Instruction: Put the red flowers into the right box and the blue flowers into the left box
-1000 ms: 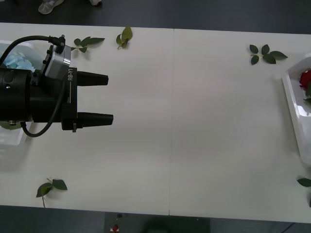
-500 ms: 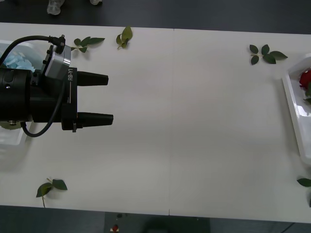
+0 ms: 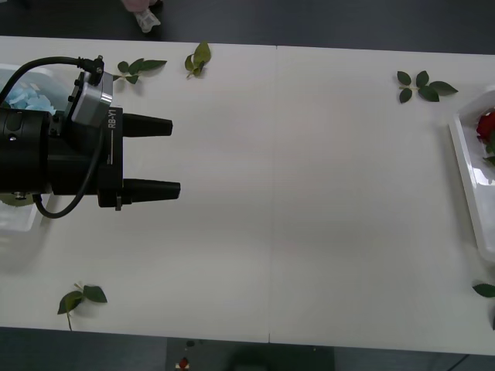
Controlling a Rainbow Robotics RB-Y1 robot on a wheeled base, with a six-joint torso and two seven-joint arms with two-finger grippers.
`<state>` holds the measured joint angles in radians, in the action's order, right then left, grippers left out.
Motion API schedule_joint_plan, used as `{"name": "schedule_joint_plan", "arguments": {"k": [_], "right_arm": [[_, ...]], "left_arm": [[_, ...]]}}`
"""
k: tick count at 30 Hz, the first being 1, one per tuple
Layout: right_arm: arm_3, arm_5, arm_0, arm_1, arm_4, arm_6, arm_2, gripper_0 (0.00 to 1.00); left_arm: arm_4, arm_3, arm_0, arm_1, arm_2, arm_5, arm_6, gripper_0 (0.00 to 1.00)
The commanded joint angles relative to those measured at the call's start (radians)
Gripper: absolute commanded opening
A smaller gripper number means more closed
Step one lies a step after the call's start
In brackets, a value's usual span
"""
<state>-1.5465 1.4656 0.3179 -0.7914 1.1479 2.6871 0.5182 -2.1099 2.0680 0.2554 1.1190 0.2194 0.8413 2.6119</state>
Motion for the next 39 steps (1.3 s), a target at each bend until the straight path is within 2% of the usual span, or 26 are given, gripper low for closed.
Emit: {"name": "schedule_joint_plan", "arguments": {"k": [1, 10, 21, 33, 39], "right_arm": [[-0.027, 0.018, 0.003, -0.055, 0.111, 0.018, 0.011, 1.0], [-0.027, 0.044, 0.003, -0.054, 0.312, 0.018, -0.013, 1.0], [-0.027, 0.217, 0.029, -0.054, 0.5, 0.018, -0.055, 1.0], [-0.07, 0.288, 0.061, -0.055, 0.544, 0.018, -0.144, 1.0], [-0.104, 0.294, 0.061, -0.054, 0.51, 0.018, -0.145, 1.0]], "left_arm": [[-0.009, 0.024, -0.002, 0.018, -0.006, -0.001, 0.036, 1.0], [-0.009, 0.024, -0.002, 0.018, -0.006, -0.001, 0.036, 1.0], [-0.009, 0.024, -0.002, 0.018, -0.006, -0.001, 0.036, 1.0], [-0.009, 0.024, -0.002, 0.018, -0.006, -0.001, 0.036, 1.0], [-0.009, 0.024, -0.002, 0.018, -0.006, -0.001, 0.036, 1.0]]}}
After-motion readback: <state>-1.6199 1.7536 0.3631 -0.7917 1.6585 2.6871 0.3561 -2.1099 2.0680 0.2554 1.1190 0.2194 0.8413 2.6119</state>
